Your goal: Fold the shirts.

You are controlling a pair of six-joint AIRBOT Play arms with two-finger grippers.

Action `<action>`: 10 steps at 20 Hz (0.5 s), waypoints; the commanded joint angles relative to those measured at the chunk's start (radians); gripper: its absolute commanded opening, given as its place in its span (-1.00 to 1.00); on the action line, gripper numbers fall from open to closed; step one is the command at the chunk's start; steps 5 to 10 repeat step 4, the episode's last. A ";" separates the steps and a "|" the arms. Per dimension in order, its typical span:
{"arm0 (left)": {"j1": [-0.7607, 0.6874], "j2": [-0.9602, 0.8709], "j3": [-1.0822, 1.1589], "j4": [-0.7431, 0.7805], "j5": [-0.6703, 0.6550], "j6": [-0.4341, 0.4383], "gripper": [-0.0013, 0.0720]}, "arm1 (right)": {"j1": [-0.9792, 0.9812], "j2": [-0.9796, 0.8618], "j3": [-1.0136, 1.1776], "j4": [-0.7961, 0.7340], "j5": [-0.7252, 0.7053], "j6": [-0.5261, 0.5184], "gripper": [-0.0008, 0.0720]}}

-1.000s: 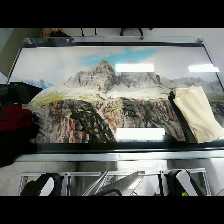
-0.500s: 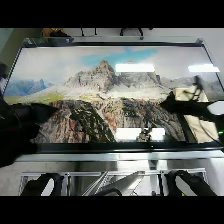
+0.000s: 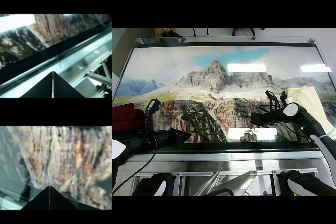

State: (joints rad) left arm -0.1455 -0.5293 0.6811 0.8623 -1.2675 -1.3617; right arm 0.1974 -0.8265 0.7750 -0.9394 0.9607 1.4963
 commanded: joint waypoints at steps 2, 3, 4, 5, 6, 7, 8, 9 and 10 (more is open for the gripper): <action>-0.069 0.010 -0.018 0.000 0.053 -0.012 -0.93 | 0.010 -0.074 -0.001 0.001 0.001 0.003 -0.90; -0.079 0.010 -0.018 0.000 0.060 -0.012 -0.93 | 0.010 -0.087 -0.001 0.001 0.001 0.003 -0.91; -0.084 0.010 -0.018 0.000 0.066 -0.012 -0.93 | 0.010 -0.099 -0.001 0.001 0.001 0.003 -0.91; -0.084 0.010 -0.018 0.000 0.066 -0.012 -0.93 | 0.010 -0.099 -0.001 0.001 0.001 0.003 -0.91; -0.084 0.010 -0.018 0.000 0.066 -0.012 -0.93 | 0.010 -0.099 -0.001 0.001 0.001 0.003 -0.91; -0.084 0.010 -0.018 0.000 0.066 -0.012 -0.93 | 0.010 -0.099 -0.001 0.001 0.001 0.003 -0.91; -0.084 0.010 -0.018 0.000 0.066 -0.012 -0.93 | 0.010 -0.099 -0.001 0.001 0.001 0.003 -0.91; -0.084 0.010 -0.018 0.000 0.066 -0.012 -0.93 | 0.010 -0.099 -0.001 0.001 0.001 0.003 -0.91; -0.084 0.010 -0.018 0.000 0.066 -0.012 -0.93 | 0.010 -0.099 -0.001 0.001 0.001 0.003 -0.91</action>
